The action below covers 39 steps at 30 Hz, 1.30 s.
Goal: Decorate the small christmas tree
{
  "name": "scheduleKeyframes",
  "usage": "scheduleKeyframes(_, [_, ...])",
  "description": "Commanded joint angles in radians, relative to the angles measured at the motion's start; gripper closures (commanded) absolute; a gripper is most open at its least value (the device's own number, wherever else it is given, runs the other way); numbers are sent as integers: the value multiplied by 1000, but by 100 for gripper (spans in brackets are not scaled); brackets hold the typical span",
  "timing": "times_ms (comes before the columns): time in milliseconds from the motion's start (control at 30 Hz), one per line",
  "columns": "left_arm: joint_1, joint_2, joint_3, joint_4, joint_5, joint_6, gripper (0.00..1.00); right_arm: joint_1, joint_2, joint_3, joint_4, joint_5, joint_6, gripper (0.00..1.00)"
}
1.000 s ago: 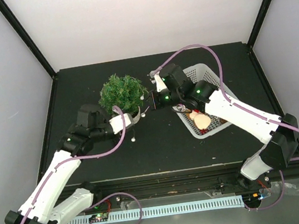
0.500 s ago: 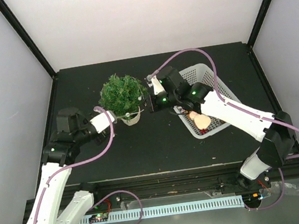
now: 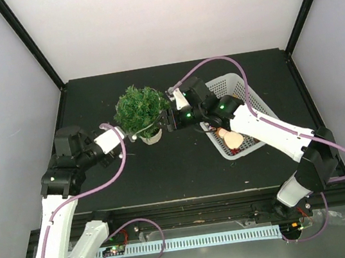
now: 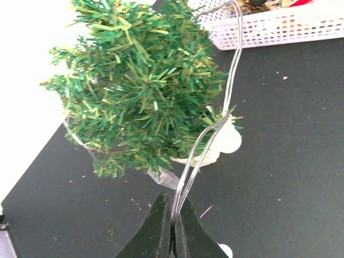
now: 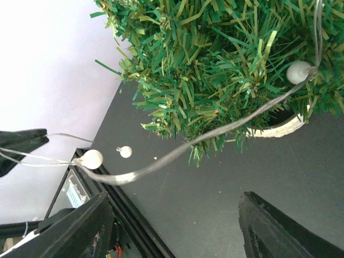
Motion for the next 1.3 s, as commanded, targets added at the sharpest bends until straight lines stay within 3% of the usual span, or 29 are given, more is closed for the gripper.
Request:
scheduleKeyframes(0, [29,-9,64,-19,-47,25,99,-3,-28,10,19,2,-12,32])
scheduleKeyframes(233, [47,-10,71,-20,-58,38,98,-12,-56,14,0,42,-30,26])
scheduleKeyframes(467, [57,-32,45,-20,-100,88,98,-46,-141,-26,103,-1,-22,12])
scheduleKeyframes(967, [67,-1,47,140,-271,245,98,-81,-102,77,41,37,-44,11])
scheduleKeyframes(1267, [177,162,114,275,-281,238,99,-83,-94,67,46,33,-52,11])
